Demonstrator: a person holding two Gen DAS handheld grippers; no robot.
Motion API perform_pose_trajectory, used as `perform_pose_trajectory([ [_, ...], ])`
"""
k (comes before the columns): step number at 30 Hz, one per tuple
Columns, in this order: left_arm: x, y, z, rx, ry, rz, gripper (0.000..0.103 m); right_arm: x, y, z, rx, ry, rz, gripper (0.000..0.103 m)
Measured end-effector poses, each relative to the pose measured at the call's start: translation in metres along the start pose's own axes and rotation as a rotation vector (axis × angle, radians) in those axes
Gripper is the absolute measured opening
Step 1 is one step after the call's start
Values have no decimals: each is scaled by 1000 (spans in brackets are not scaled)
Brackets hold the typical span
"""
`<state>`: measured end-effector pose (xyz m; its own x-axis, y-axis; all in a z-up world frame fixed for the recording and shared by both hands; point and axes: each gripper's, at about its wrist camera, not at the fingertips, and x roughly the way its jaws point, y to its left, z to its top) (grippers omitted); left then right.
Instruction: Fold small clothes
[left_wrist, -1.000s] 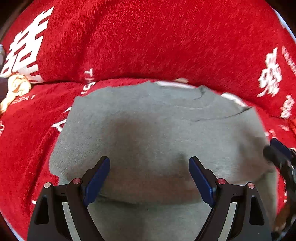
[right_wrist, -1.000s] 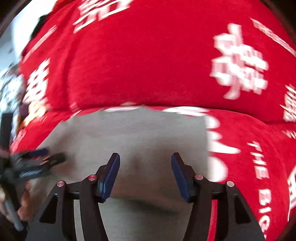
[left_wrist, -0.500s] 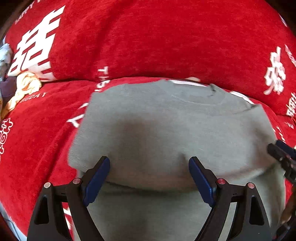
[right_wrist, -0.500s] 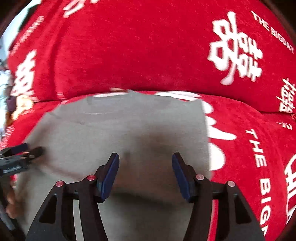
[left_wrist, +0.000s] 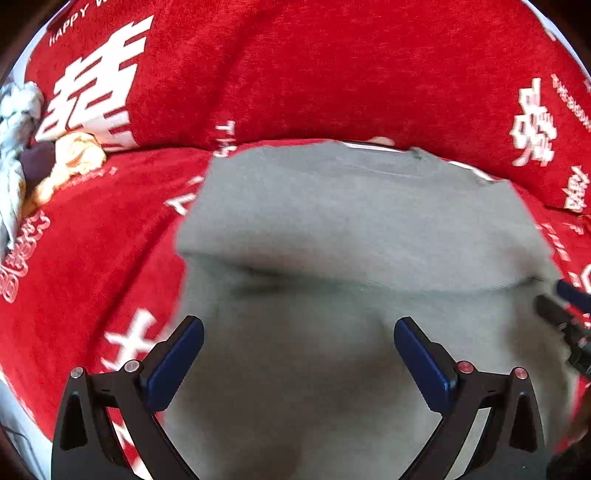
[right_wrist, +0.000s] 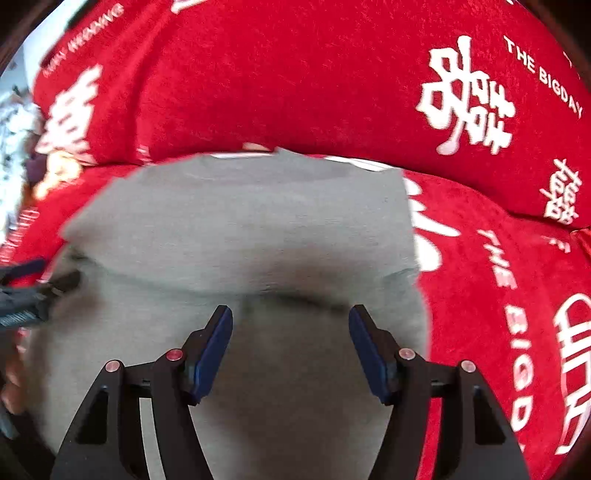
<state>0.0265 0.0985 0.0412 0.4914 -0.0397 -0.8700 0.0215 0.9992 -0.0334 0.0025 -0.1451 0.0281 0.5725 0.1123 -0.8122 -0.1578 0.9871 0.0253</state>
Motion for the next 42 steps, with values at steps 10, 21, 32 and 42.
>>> perform_pose_trajectory([
  [10, -25, -26, -72, 104, 14, -20, 103, -20, 38, -69, -169, -27, 26, 77],
  [21, -48, 13, -124, 91, -6, -32, 103, -80, -10, -152, -244, -65, -22, 81],
  [32, -79, 66, -174, -79, 40, -66, 103, -104, -39, -181, -120, 19, -50, 81],
  [42, -57, 66, -186, -178, 50, -208, 99, -100, -35, -196, -62, -65, -21, 71],
])
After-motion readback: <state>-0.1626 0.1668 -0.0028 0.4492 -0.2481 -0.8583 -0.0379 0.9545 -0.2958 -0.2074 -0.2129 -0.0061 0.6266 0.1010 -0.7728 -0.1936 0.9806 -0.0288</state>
